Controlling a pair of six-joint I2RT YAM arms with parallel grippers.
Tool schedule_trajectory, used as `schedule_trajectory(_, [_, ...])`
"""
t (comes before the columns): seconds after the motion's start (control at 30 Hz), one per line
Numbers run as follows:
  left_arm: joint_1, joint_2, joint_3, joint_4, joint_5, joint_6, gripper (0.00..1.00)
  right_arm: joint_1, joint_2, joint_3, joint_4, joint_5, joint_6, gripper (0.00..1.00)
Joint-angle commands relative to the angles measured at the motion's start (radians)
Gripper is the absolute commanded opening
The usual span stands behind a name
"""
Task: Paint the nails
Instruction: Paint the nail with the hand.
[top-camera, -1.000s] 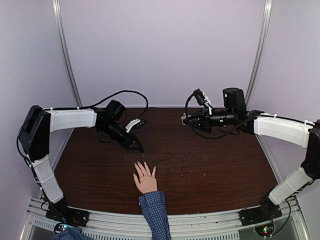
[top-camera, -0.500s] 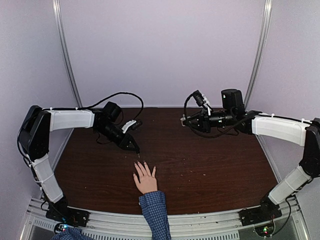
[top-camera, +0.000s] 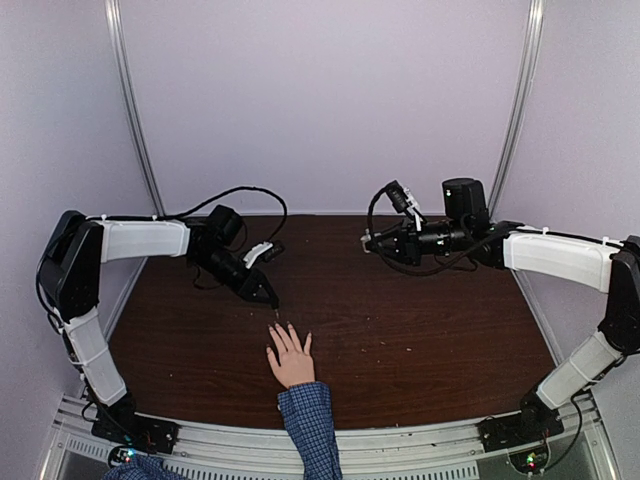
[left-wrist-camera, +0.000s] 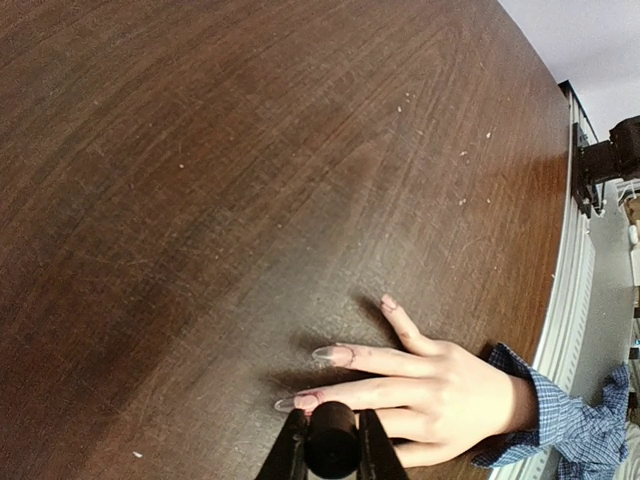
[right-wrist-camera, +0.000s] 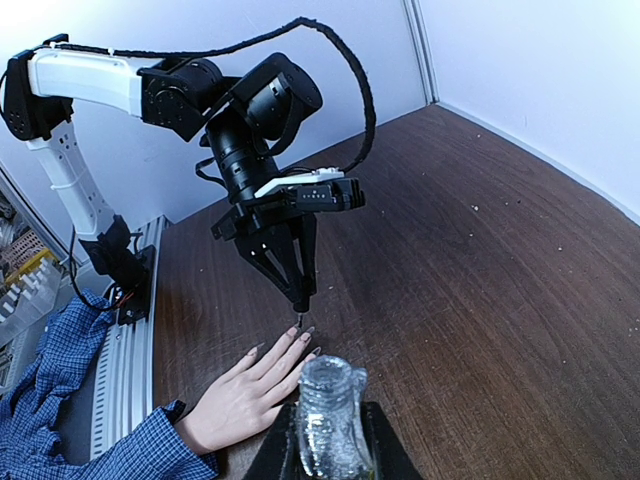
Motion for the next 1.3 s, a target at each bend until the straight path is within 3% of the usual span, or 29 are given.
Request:
schedule_trajectory(0.0, [-0.001,0.027,0.017,-0.003,-0.01,-0.012,0.0,-0.009,0.01,0.01,0.039,-0.018,0.01,0.0])
schedule_trajectory(1.27, [-0.016,0.085,0.049,-0.025,-0.013,-0.009,0.0,-0.014,0.013,0.005,0.05,-0.024,0.017,0.0])
